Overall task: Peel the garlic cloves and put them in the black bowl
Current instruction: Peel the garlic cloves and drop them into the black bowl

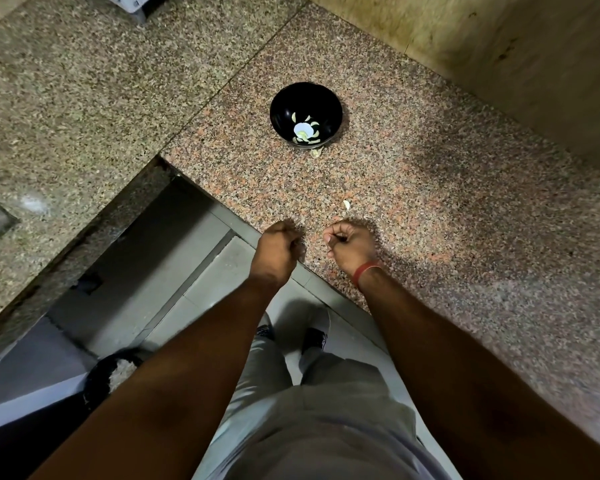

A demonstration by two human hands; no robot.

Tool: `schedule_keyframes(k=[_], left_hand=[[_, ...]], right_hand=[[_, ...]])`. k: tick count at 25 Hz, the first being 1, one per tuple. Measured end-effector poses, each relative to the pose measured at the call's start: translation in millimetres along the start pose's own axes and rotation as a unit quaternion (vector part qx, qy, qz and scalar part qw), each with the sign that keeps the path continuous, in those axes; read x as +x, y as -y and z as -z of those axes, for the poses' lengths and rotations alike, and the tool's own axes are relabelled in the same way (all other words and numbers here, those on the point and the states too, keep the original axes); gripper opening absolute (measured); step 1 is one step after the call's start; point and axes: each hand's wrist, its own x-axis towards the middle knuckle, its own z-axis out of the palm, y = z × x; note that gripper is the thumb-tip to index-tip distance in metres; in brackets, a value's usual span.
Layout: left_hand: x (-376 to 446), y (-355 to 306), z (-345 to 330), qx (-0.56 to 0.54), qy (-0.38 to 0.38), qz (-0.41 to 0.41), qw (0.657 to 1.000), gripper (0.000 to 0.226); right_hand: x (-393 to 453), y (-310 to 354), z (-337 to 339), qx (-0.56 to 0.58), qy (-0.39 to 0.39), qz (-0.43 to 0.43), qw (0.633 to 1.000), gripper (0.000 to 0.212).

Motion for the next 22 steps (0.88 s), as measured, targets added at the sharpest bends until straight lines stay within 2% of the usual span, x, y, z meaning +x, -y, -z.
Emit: schedule_keyframes(k=[2, 7, 11, 14, 20, 22], left_hand=[[2.8, -2.0, -2.7, -0.024, 0.000, 0.016, 1.000, 0.025], [8.6, -3.4, -5.6, -0.003, 0.036, -0.039, 0.999, 0.023], [10.4, 1.6, -5.7, 0.067, 0.050, -0.059, 0.995, 0.016], [6.4, 4.3, -10.8, 0.144, 0.038, -0.080, 0.986, 0.023], [-11.8, -1.7, -13.5, 0.101, -0.006, -0.022, 0.995, 0.038], [-23.8, 7.8, -13.9, 0.075, -0.041, 0.026, 0.996, 0.037]], right_hand=[[0.3, 0.6, -1.4, 0.005, -0.004, 0.002, 1.000, 0.021], [3.5, 0.9, -4.8, 0.001, -0.006, 0.002, 1.000, 0.019], [4.5, -0.9, -5.5, -0.029, -0.010, 0.022, 0.999, 0.015], [5.5, -1.0, -7.3, -0.047, -0.009, 0.039, 0.998, 0.018], [-2.0, -7.4, -16.5, -0.033, 0.017, 0.042, 0.998, 0.021], [-5.7, -9.8, -24.1, -0.026, 0.034, 0.044, 0.998, 0.022]])
